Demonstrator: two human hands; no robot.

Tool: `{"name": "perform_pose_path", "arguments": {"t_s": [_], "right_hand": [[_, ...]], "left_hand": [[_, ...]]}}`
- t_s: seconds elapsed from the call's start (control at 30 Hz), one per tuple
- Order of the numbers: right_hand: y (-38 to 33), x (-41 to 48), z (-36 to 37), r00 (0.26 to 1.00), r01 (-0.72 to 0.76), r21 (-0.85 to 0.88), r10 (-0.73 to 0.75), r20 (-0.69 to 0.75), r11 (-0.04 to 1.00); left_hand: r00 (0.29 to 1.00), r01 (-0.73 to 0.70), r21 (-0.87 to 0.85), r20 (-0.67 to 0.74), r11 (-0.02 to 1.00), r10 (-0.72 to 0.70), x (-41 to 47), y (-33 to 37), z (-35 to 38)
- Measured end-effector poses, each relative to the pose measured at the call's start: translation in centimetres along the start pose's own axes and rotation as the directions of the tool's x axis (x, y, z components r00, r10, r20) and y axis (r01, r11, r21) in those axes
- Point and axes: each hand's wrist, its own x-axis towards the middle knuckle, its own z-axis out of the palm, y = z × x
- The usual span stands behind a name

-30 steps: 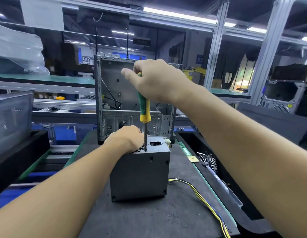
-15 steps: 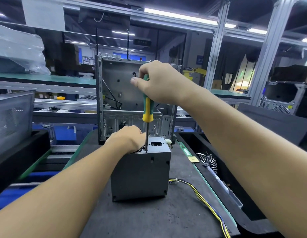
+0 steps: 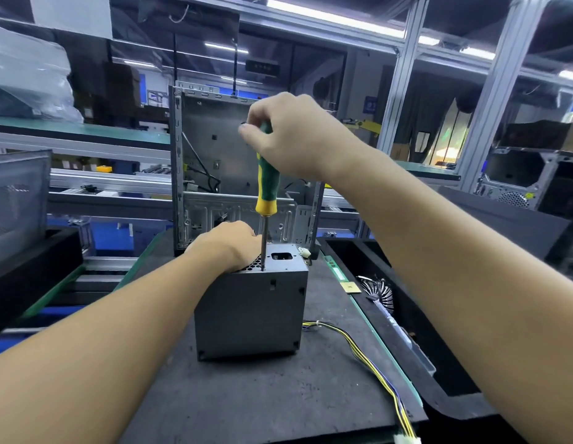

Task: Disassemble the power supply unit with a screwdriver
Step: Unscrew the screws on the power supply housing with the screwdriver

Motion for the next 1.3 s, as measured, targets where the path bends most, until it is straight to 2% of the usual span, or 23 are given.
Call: {"name": "perform_pose_path", "arguments": {"t_s": [0.13,0.2,0.27,0.33,0.4,0.5,0.67,0.8,0.87,0.97,1.07,1.13,1.3], "right_hand": [[-0.2,0.0,-0.4,0.992,-0.079,0.157,0.061,0.114,0.985],[-0.3,0.0,-0.5,0.99,-0.096,0.16,0.077,0.12,0.982],[-0.3,-0.1,-0.4,0.992,-0.093,0.114,0.081,0.1,0.989],[0.0,-0.1,-0.1,0.997,-0.071,0.042,0.07,0.032,0.997],[0.3,0.1,0.0,0.999,-0.038,0.036,0.038,0.007,0.999],[0.5,0.3,0.0,0.994,-0.085,0.116,0.077,0.073,0.99],[0.5,0.3,-0.1,0.981,-0.153,0.146,0.132,0.144,0.977],[0.6,0.3,0.4,0.989,-0.141,0.103,0.136,0.052,0.985],[0.7,0.2,0.5,0.996,-0.085,0.052,0.085,0.002,0.995],[0.6,0.0,0.3,0.999,-0.045,0.076,0.042,0.032,0.996],[0.2,0.0,0.0,0.991,-0.103,0.172,0.086,0.102,0.98],[0.2,0.0,-0.1,0.984,-0.13,0.175,0.105,0.145,0.976],[0.0,0.1,0.3,0.994,-0.09,0.104,0.083,0.075,0.99]], "left_hand": [[1.0,-0.001,-0.012,-0.018,1.0,0.001,0.1,-0.1,0.0],[0.997,-0.051,-0.079,-0.06,0.996,0.047,0.1,-0.1,0.0],[0.987,-0.137,-0.218,-0.113,0.966,0.115,0.0,-0.4,-0.1],[0.981,-0.192,-0.435,-0.123,0.88,0.153,-0.5,-1.1,-0.5],[0.974,-0.225,-0.529,-0.101,0.818,0.202,-1.3,-1.8,-0.9],[0.942,-0.293,-0.534,-0.02,0.793,0.334,-2.6,-1.5,-1.4],[0.889,-0.286,-0.696,0.063,0.658,0.453,-3.9,-1.5,-2.3],[0.859,-0.288,-0.67,0.135,0.684,0.493,-4.0,-1.6,-2.7],[0.859,-0.279,-0.658,0.155,0.7,0.488,-3.9,-1.7,-2.7],[0.861,-0.266,-0.65,0.172,0.712,0.479,-3.8,-1.7,-2.8],[0.873,-0.248,-0.635,0.18,0.731,0.453,-3.6,-1.5,-2.7],[0.873,-0.25,-0.631,0.181,0.734,0.453,-3.3,-1.6,-2.6],[0.868,-0.247,-0.624,0.198,0.742,0.455,-2.9,-1.9,-2.5]]}}
